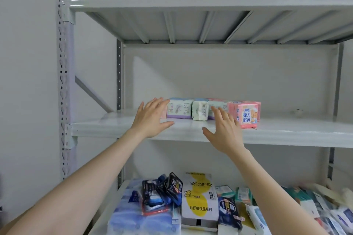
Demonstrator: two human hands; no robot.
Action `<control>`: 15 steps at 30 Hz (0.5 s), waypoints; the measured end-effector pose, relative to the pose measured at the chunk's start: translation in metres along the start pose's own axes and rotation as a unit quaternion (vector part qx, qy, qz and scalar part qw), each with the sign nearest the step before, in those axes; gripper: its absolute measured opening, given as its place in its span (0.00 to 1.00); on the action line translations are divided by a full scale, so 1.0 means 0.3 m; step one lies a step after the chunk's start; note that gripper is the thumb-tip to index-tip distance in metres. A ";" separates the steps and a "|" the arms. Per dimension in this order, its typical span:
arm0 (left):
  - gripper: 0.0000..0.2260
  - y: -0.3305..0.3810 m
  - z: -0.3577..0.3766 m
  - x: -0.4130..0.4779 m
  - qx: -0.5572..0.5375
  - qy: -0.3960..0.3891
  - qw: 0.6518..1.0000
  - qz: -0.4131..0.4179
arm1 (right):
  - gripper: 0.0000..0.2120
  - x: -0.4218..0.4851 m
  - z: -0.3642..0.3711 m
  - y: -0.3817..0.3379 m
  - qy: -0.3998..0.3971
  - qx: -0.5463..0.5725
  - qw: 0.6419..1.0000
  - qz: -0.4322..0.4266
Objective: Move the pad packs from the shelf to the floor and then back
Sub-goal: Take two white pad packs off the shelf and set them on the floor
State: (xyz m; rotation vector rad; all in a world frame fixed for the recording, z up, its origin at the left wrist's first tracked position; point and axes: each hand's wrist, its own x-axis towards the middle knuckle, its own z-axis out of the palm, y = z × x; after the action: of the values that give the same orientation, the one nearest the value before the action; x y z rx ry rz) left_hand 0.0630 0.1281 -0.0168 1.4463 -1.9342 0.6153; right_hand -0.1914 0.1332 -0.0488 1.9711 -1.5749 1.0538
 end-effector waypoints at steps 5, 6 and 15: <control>0.37 -0.103 0.103 0.201 -0.042 -0.022 0.999 0.002 | 0.35 0.185 0.114 0.035 0.022 0.044 0.999 0.010; 0.38 -0.121 0.125 0.236 -0.049 -0.028 0.998 0.003 | 0.35 0.222 0.137 0.043 0.018 0.049 0.999 0.013; 0.39 -0.252 0.313 0.479 -0.121 -0.071 0.990 -0.023 | 0.36 0.499 0.319 0.076 0.006 0.059 0.998 0.003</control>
State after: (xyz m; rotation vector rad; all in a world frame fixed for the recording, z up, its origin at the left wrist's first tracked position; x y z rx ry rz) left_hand 0.0879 -0.0536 0.0227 1.4076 -1.9995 0.2506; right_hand -0.1720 -0.0377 0.0014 2.0332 -1.5462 1.1827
